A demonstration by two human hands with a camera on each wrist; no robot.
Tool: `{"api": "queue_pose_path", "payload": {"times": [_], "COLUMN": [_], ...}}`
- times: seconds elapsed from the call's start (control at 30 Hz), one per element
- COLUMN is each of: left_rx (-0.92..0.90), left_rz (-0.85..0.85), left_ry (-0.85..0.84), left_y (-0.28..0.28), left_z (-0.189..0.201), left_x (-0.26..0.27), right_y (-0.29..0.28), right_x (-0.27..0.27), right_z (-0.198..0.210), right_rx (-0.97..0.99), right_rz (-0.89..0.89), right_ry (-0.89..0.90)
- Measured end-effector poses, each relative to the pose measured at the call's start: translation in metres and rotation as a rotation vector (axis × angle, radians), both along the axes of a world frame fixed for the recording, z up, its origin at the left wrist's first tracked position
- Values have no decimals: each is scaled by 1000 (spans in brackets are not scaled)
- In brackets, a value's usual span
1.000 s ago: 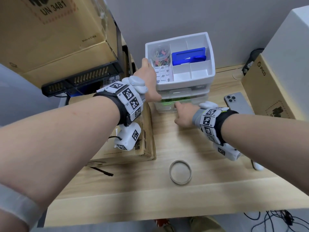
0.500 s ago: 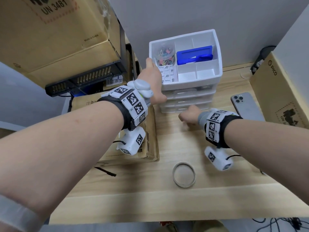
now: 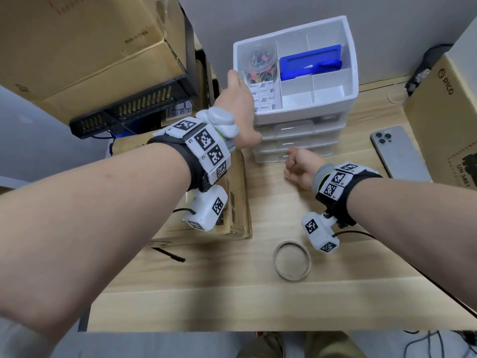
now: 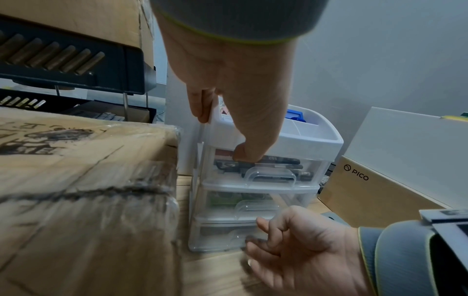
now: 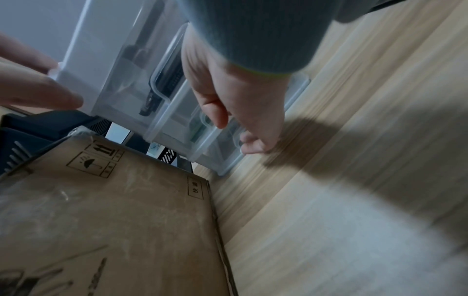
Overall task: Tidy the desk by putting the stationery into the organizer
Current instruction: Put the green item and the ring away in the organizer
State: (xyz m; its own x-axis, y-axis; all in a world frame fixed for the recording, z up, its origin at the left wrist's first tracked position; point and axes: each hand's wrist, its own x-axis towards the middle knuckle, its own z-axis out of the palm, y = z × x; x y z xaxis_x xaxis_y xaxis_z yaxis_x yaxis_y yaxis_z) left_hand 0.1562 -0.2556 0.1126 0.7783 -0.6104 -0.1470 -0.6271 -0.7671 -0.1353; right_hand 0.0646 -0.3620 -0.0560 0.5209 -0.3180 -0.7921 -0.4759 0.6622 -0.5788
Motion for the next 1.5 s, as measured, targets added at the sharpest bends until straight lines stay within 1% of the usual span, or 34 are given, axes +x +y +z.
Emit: {"api": "queue_pose_path", "payload": {"times": [0.17,0.3,0.43,0.6,0.73,0.87,1.0,1.1,1.17,1.24,1.27,1.3,1.34,1.37,1.4,1.44,1.47,1.5], "left_rx": [11,41,52,23,1,-9,-27,-2,-12,-116,-203,-288,-359,-401,-406,-400,-389,-378], "left_rz": [4,20,10,36,46,33,52,26,8,-30,-48,-45,-25,3,37,70,101,125], "left_ry": [-12,-27,-16,-24,-38,-48,-68,-28,4,101,147,152,113,62,25,6,-10,-22], "left_y": [-3,-4,-4,-2,-2,-3,-1,0,6,18,28,38,50,63,80,91,103,118], "left_z": [0,1,2,-3,-5,-9,-8,-5,1,6,10,11,13,15,19,21,24,29], "left_x": [-1,-1,1,3,3,2,3,7,13,17,18,19,21,24,29,34,39,44], "right_y": [12,16,17,8,11,26,37,47,53,58,60,62,64,66,72,74,76,84], "right_x": [-18,-32,-33,-25,-26,-41,-58,-71,-79,-87,-91,-95,-99,-103,-105,-109,-112,-116], "right_z": [-9,-18,-24,-30,-29,-30,-27,-18,-11,-1,5,11,17,23,28,32,34,37], "right_rx": [5,30,55,65,21,56,52,47,2,-108,-190,-288,-405,-535,-650,-736,-793,-821], "right_rz": [-36,-55,-64,-149,-138,-198,-203,-182,-146,-51,27,140,298,498,710,897,1048,1151], "right_ry": [47,10,-1,8,112,94,127,146,163,165,161,154,153,154,149,161,190,220]}}
